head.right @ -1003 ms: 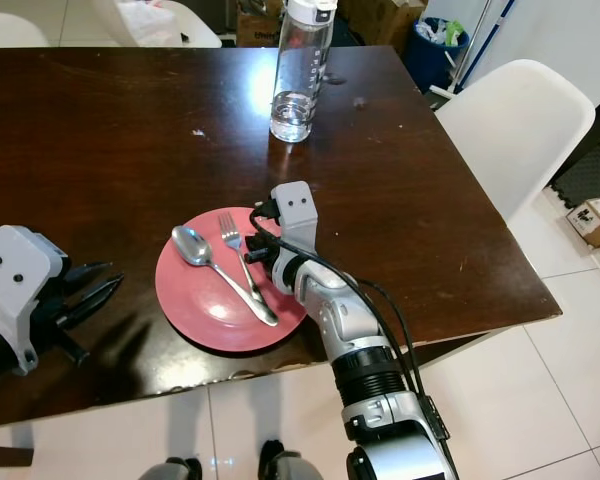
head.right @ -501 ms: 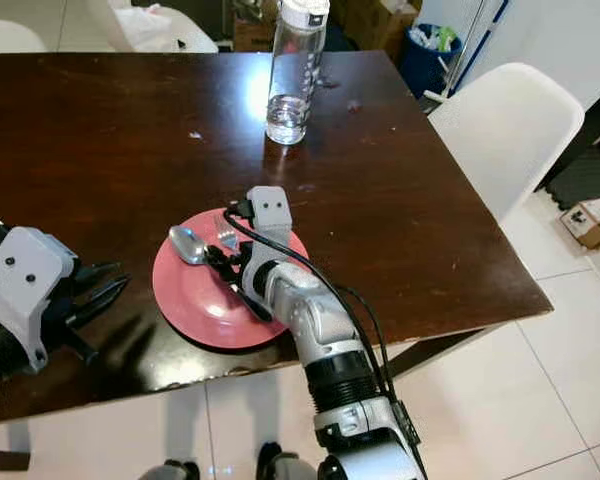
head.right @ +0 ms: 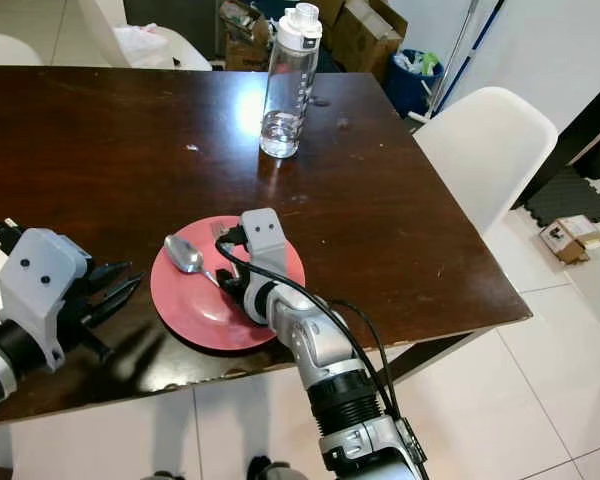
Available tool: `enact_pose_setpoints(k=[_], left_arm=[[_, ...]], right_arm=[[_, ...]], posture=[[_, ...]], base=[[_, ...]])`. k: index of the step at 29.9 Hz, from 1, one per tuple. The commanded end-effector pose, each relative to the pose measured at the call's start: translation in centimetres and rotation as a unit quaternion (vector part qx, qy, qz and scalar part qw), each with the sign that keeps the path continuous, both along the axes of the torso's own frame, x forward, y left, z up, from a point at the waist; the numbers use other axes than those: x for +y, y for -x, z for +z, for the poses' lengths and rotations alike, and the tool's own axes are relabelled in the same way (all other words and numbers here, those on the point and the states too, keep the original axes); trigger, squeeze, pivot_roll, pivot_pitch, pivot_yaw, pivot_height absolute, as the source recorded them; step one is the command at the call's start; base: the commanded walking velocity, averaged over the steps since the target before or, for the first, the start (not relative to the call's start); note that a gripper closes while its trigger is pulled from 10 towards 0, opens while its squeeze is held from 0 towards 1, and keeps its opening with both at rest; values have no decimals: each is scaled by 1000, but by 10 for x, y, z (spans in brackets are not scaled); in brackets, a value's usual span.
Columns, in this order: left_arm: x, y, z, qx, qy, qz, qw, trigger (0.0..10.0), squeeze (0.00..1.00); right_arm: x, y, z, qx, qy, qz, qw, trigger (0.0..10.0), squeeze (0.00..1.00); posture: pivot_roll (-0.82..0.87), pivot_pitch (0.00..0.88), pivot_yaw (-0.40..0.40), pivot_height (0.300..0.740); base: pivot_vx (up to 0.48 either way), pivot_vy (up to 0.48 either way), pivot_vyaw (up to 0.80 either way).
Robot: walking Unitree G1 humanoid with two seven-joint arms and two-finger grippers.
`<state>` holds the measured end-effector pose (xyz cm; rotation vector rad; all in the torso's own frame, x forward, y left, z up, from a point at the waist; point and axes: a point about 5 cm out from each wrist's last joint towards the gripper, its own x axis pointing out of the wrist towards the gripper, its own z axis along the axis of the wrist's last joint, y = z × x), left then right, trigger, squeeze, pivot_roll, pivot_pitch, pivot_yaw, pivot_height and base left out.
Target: Setting the table
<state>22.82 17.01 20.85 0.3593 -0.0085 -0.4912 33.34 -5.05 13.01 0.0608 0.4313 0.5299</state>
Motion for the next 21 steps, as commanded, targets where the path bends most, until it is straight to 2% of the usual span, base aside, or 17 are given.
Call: enact_pose_setpoints(k=[1, 8, 15, 20, 21], left_arm=[[-2, 0, -4, 6, 1, -2, 1000, 10000, 0], [-2, -1, -5, 5, 2, -4, 1000, 10000, 0], [-4, -3, -6, 3, 3, -6, 1000, 10000, 0], [-4, -3, -5, 1, 3, -5, 1000, 10000, 0], [-4, -4, -5, 1, 3, -5, 1000, 10000, 0]], right_arm=[[-23, 19, -60, 123, 60, -36, 990, 0, 0], [-37, 17, -64, 124, 58, -63, 989, 0, 0], [-45, 10, -59, 110, 60, -76, 989, 0, 0], [-53, -10, -15, -33, 83, -82, 993, 0, 0], [-54, -14, 1, -74, 78, -82, 991, 10000, 0]], posture=[[135, 161, -80, 740], [133, 155, -75, 740], [131, 148, -73, 740], [132, 146, -73, 740], [134, 142, -69, 740]], base=[[0, 0, 0], [0, 0, 0], [0, 0, 0], [0, 0, 0], [0, 0, 0]])
